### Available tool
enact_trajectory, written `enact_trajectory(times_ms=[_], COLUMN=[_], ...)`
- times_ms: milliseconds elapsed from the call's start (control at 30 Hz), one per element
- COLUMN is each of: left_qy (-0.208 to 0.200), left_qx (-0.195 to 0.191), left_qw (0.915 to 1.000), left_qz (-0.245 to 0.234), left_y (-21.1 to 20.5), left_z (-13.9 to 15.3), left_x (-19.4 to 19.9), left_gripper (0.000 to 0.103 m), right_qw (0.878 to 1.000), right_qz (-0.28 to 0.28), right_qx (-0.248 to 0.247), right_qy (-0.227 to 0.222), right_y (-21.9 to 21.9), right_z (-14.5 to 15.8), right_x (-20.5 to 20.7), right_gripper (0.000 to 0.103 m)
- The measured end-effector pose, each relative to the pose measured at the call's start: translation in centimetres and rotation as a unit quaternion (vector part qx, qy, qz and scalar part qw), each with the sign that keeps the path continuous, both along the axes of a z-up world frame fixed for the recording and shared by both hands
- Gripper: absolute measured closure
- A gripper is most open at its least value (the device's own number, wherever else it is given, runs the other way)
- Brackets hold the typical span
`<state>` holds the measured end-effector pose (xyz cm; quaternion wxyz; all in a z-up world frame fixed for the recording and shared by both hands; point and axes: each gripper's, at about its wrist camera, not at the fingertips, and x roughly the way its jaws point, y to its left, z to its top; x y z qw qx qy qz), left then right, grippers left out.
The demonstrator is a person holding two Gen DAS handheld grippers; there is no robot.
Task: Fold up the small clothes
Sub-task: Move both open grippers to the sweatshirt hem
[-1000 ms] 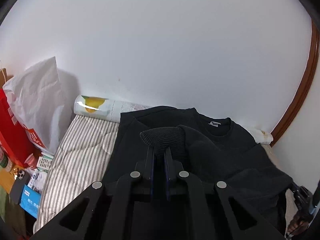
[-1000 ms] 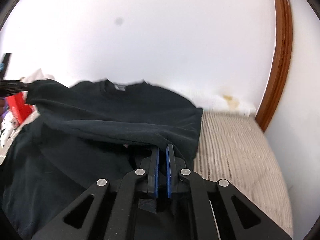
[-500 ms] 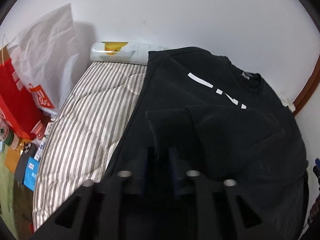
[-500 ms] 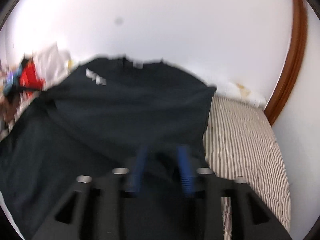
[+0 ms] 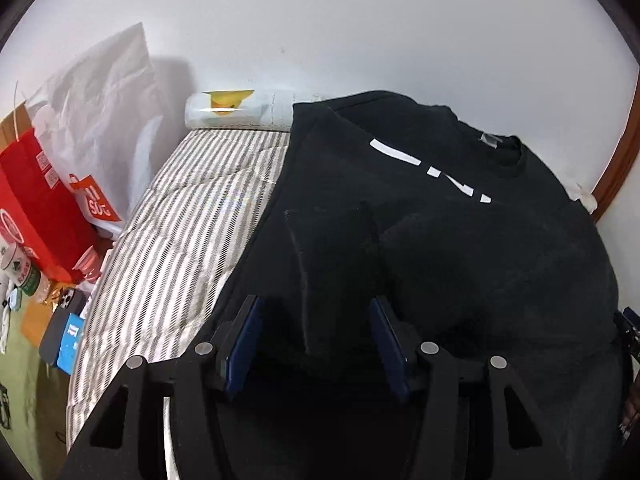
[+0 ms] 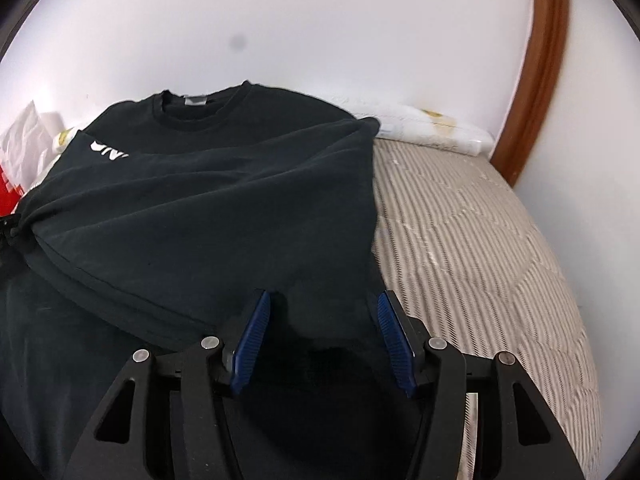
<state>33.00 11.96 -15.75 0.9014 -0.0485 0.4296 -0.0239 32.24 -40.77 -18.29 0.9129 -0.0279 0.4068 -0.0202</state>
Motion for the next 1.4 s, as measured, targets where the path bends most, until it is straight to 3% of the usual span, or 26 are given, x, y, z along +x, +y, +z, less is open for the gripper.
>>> enact_trajectory(times_ms=[400,667,867,1100,1400], left_qy=[-0.024,-0.023,-0.031,-0.022,0.004], left_qx=[0.028,0.004,-0.002,-0.013,-0.029], left_qw=[0.9993,0.9997,0.9995,0.9997,0.9994], left_qz=[-0.003,-0.004,0.004,-0.003,-0.020], left_y=[-0.4,-0.4,0.0,-0.4,-1.3], left_z=[3.0,4.2,4.8,4.0,1.4], left_x=[-9.2,-16.4,-20.7,-23.3,-23.6], left_gripper=[0.051,0.051,0.051,0.051,0.051], right_qw=[0.999,0.998,0.998,0.999,0.999], right_qz=[-0.041,-0.039,-0.027,-0.043,-0.048], right_qx=[0.011,0.050,0.055,0.006,-0.010], right_qy=[0.005,0.019,-0.004,-0.013,-0.007], right_y=[-2.8,-3.7,-2.7,-0.8,0.3], right_z=[1.9,3.3,4.5,4.6,3.8], right_x=[-7.8,-13.7,-18.2,-20.9,-21.3], right_gripper=[0.048,0.048,0.048,0.028,0.021])
